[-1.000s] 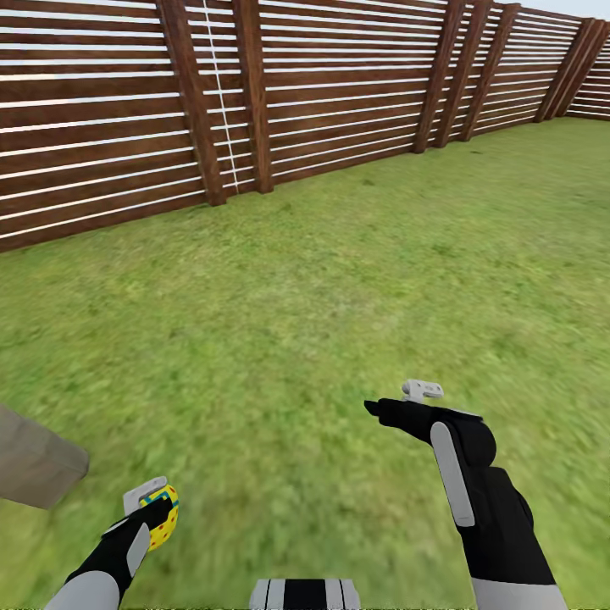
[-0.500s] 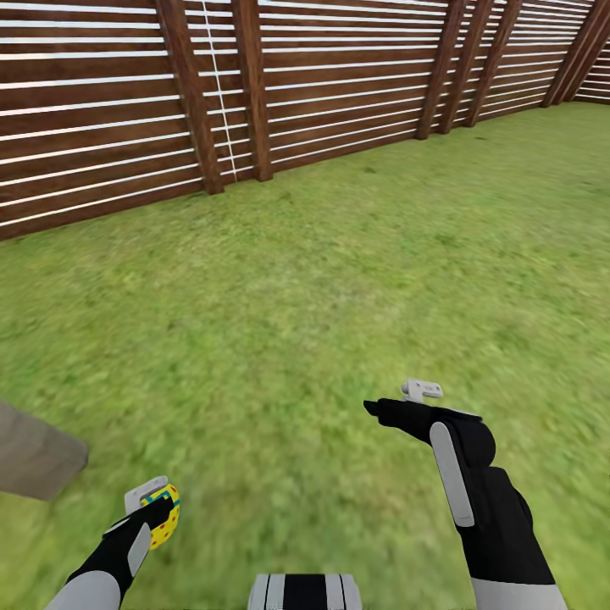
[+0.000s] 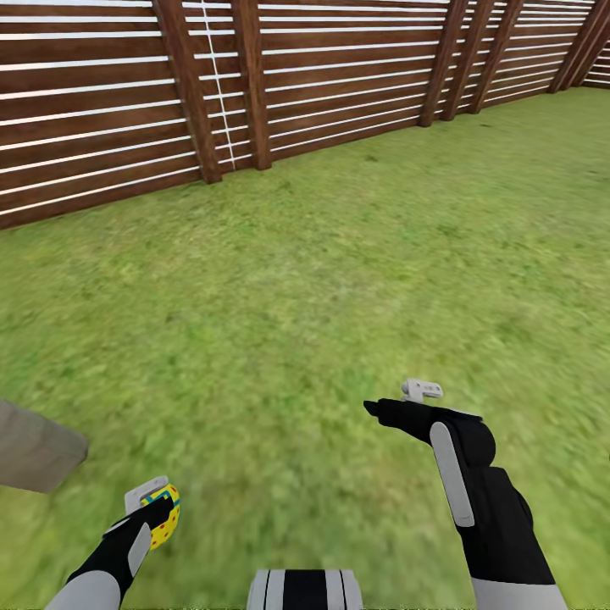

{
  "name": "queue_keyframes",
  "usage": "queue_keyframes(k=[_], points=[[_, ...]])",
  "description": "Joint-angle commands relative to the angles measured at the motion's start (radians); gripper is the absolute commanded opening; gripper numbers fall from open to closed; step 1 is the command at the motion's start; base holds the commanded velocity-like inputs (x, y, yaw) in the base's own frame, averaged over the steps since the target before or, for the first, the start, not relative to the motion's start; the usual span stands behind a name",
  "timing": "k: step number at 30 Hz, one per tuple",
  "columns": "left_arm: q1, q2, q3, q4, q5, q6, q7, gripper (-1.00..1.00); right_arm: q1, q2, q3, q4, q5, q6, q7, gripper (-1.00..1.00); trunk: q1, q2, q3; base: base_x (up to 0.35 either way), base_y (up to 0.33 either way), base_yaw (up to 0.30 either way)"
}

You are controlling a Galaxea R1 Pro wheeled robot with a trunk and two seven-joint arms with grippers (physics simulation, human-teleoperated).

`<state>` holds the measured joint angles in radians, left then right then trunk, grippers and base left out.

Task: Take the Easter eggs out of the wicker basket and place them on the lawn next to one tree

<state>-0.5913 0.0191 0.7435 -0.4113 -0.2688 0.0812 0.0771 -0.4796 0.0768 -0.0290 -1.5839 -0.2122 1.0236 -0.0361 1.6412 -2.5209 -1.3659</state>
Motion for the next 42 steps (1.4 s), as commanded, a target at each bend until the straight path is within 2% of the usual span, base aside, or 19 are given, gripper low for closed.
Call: queue_keyframes(k=[1,5,11,17,23,38,39,42], points=[[-0.001,-0.001,0.005,-0.001,-0.01,0.004,0.0,-1.0,-0.001,0.001,-0.002,-0.001,-0.007,0.004,-0.004,1.0,0.0,-0.001,-0.005,0.0,0.0,0.0],[-0.001,-0.001,0.005,-0.001,-0.01,0.004,0.0,-1.0,-0.001,0.001,-0.002,-0.001,-0.007,0.004,-0.004,1.0,0.001,-0.001,-0.009,0.0,0.0,0.0],[-0.001,-0.002,0.005,0.0,-0.013,-0.015,0.0,-1.0,-0.001,0.0,-0.001,-0.001,-0.007,0.005,-0.004,1.0,0.003,-0.002,-0.032,0.0,0.0,0.0],[-0.001,-0.002,0.005,0.0,-0.016,-0.027,0.001,-1.0,-0.001,0.001,0.0,-0.001,-0.007,0.006,-0.004,1.0,0.003,-0.002,-0.032,0.0,0.0,0.0],[-0.001,-0.002,0.005,0.0,-0.016,-0.027,0.001,-1.0,-0.001,0.0,0.0,-0.001,-0.007,0.006,-0.004,1.0,0.006,-0.004,-0.055,0.0,0.0,0.0],[-0.001,-0.002,0.005,0.0,-0.016,-0.028,0.001,-1.0,-0.001,0.0,0.0,-0.001,-0.007,0.006,-0.004,1.0,0.006,-0.004,-0.055,0.0,0.0,0.0],[-0.001,-0.002,0.005,0.0,-0.016,-0.028,0.001,1.0,-0.001,0.0,0.0,-0.001,-0.007,0.006,-0.004,1.0,0.006,-0.004,-0.055,0.0,0.0,0.0],[-0.001,-0.002,0.005,0.0,-0.016,-0.028,0.001,1.0,-0.001,0.0,0.0,-0.001,-0.007,0.006,-0.004,1.0,0.006,-0.004,-0.055,0.0,0.0,0.0]])
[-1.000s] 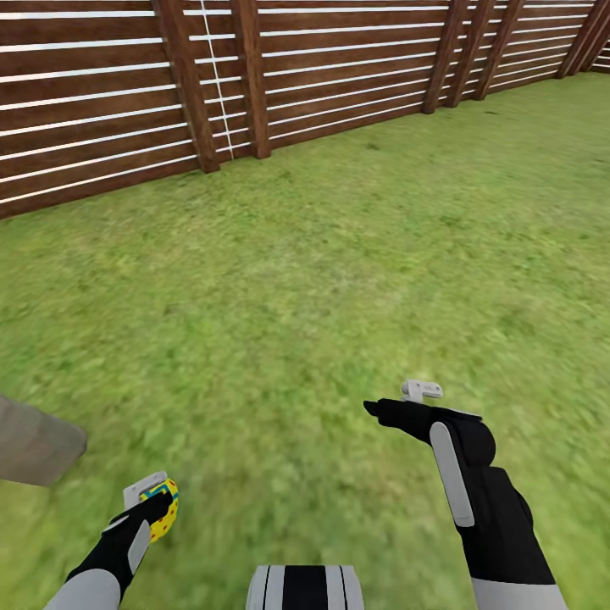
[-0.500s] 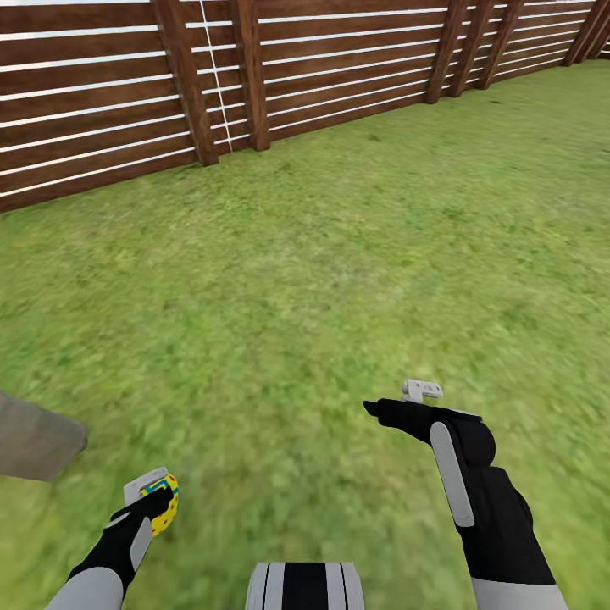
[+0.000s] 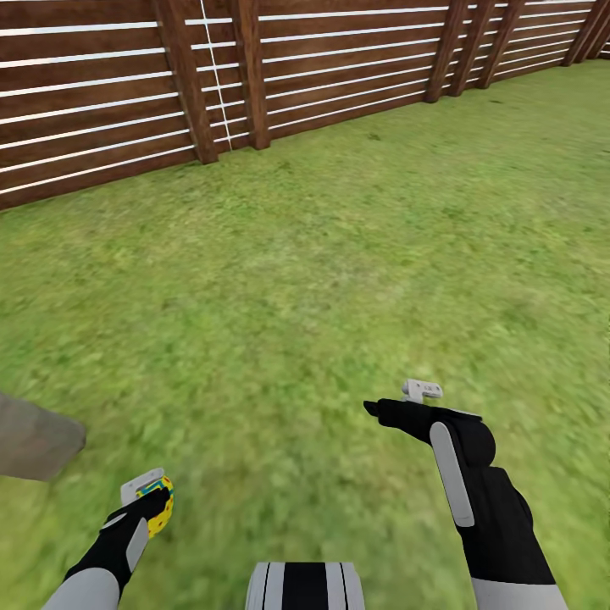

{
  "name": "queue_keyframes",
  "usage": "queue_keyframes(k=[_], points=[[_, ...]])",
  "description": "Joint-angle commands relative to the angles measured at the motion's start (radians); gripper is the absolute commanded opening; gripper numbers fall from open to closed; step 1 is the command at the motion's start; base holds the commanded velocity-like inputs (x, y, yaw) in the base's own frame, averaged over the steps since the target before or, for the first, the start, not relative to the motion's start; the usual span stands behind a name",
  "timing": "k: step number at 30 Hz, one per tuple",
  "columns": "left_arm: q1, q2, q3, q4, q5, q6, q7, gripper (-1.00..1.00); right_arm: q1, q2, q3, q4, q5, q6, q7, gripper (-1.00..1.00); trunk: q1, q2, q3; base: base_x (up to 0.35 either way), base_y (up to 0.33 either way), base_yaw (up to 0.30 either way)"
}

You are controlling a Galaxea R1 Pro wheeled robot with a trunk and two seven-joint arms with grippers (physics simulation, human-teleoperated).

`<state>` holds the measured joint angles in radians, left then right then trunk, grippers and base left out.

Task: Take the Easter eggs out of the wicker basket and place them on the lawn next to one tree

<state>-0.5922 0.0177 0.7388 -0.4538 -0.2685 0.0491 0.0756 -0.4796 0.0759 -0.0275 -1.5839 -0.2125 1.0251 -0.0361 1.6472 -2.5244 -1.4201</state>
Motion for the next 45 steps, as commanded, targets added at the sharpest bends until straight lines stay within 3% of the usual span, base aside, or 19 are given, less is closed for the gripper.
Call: queue_keyframes(k=[1,10,45], points=[[0.0,0.0,0.01,0.043,-0.017,0.004,0.003,1.0,-0.001,0.001,-0.002,-0.001,-0.007,0.004,-0.004,1.0,0.0,0.0,-0.001,0.0,0.0,0.0],[0.0,0.001,0.01,0.043,-0.016,0.005,0.002,1.0,-0.001,0.001,-0.002,-0.001,-0.007,0.004,-0.004,1.0,0.0,0.0,-0.001,0.0,0.0,0.0],[0.0,0.001,0.01,0.044,-0.017,0.006,0.001,1.0,-0.001,0.001,-0.003,-0.001,-0.007,0.005,-0.004,1.0,-0.016,0.008,0.135,0.0,0.0,0.0]])
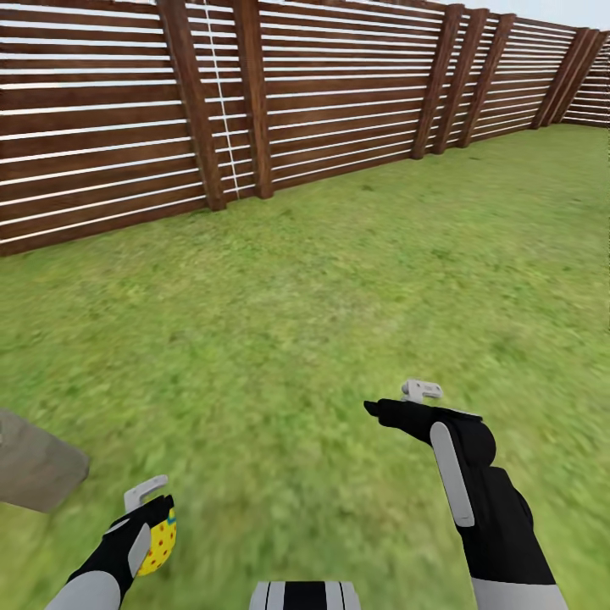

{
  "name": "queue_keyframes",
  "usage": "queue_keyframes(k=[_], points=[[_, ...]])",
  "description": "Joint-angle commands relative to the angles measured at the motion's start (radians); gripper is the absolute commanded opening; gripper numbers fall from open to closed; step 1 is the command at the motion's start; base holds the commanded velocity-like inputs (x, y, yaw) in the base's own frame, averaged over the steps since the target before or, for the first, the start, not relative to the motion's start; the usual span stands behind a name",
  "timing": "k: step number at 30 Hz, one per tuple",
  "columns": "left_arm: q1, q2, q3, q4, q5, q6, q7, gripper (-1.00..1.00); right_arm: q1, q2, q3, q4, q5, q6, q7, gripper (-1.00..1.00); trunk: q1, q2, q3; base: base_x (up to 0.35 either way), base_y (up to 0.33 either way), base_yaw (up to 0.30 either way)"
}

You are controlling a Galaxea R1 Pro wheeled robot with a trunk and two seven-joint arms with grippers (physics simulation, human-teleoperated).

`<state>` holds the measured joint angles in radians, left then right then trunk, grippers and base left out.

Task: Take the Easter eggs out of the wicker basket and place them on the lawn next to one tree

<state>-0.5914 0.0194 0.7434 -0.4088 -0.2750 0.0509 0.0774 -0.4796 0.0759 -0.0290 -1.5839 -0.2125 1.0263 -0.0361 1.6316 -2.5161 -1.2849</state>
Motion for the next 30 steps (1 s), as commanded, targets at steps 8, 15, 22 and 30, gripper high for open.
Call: queue_keyframes(k=[8,15,22,30], points=[[-0.001,-0.002,0.005,-0.002,-0.01,0.004,-0.002,1.0,-0.001,0.001,-0.001,-0.001,-0.007,0.005,-0.004,1.0,-0.003,0.001,0.026,0.0,0.0,0.0],[-0.001,-0.002,0.005,-0.003,-0.011,0.003,0.003,1.0,-0.001,0.001,0.0,-0.001,-0.007,0.005,-0.004,1.0,-0.003,0.001,0.026,0.0,0.0,0.0],[-0.001,-0.005,0.005,-0.004,-0.011,0.003,0.007,1.0,-0.001,0.001,-0.001,-0.001,-0.007,0.005,-0.004,1.0,-0.005,0.002,0.042,0.0,0.0,0.0],[-0.001,-0.006,0.005,-0.004,-0.01,0.003,0.008,1.0,-0.001,0.001,0.0,-0.001,-0.007,0.005,-0.004,1.0,-0.009,0.004,0.073,0.0,0.0,0.0]])
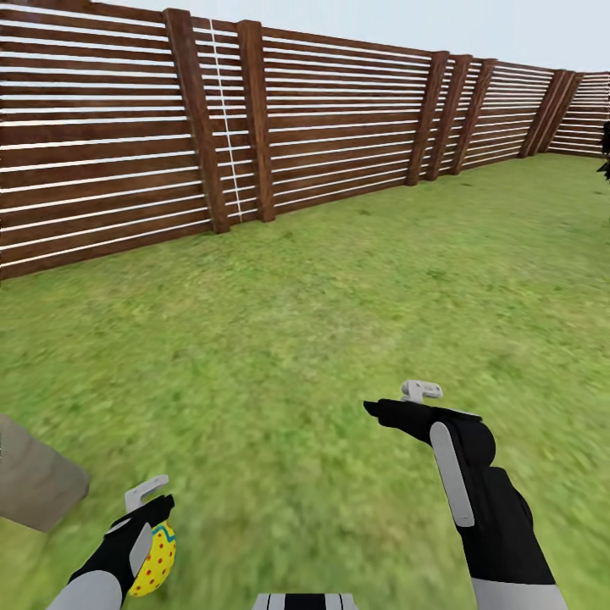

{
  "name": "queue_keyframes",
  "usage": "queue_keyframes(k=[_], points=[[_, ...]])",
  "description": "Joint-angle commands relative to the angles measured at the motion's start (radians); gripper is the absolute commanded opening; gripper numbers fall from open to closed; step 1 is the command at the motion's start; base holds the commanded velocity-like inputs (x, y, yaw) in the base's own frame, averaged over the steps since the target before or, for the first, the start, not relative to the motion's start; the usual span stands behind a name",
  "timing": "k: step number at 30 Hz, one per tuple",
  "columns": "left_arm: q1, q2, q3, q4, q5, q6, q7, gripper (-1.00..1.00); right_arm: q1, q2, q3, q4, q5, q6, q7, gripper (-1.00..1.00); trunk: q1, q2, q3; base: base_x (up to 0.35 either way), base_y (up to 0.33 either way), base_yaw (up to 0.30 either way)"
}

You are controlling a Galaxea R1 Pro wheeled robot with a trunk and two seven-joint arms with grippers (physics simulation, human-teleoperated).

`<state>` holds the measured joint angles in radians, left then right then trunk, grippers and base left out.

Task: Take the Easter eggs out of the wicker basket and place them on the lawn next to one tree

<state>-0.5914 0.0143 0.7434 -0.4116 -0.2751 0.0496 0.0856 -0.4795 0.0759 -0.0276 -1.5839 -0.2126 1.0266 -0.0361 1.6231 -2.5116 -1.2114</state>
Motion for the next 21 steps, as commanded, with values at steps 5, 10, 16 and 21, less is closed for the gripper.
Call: queue_keyframes(k=[5,10,16,21], points=[[-0.001,-0.001,0.005,-0.001,-0.011,0.006,0.0,1.0,-0.001,0.001,-0.002,-0.001,-0.007,0.004,-0.004,1.0,-0.002,0.001,0.019,0.0,0.0,0.0],[-0.001,-0.001,0.005,-0.001,-0.01,0.009,0.006,1.0,-0.001,0.001,-0.002,-0.001,-0.007,0.004,-0.004,1.0,-0.005,0.002,0.038,0.0,0.0,0.0],[-0.001,-0.002,0.005,-0.001,-0.007,0.007,0.048,1.0,-0.001,0.001,-0.002,-0.001,-0.007,0.004,-0.004,1.0,-0.007,0.003,0.061,0.0,0.0,0.0],[-0.001,-0.002,0.005,-0.001,-0.006,0.006,0.059,1.0,-0.001,0.001,-0.002,-0.001,-0.007,0.004,-0.004,1.0,-0.01,0.005,0.081,-0.073,0.0,0.0]])
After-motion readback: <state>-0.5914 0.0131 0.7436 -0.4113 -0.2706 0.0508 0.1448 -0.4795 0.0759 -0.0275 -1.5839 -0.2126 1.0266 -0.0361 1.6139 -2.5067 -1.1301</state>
